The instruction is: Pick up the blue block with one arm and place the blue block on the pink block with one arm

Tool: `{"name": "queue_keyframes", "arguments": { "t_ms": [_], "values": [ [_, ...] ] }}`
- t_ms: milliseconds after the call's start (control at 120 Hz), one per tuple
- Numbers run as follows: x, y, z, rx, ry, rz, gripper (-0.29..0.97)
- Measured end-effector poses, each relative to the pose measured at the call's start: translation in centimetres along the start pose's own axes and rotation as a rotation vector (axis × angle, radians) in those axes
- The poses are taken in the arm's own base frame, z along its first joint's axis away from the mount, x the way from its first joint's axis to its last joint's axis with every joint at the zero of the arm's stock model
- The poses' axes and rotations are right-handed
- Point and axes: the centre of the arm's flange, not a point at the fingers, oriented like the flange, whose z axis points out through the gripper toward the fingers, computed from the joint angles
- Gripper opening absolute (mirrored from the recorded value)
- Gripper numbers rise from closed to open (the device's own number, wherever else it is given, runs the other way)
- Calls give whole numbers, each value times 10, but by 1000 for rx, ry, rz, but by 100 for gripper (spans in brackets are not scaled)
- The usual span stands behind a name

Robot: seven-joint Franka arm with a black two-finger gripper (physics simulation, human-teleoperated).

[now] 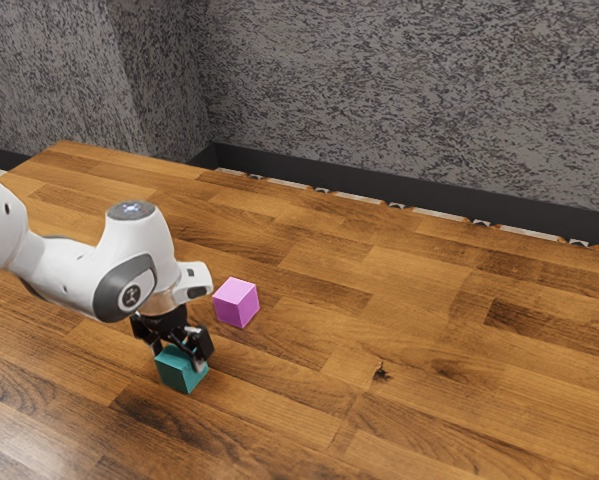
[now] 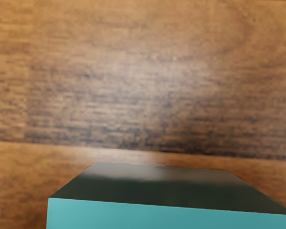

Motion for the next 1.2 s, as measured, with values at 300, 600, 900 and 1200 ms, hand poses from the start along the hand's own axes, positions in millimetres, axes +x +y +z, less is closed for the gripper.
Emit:
{"name": "queue_keyframes", "arguments": {
  "t_ms": [300,600,900,1200],
  "values": [
    [1,3,2,-16,6,-3,44],
    [24,10,-28,-31,71,-17,32],
    [105,11,-87,21,136,25,32],
    [129,16,-81,38,104,46,32]
  ]
}}
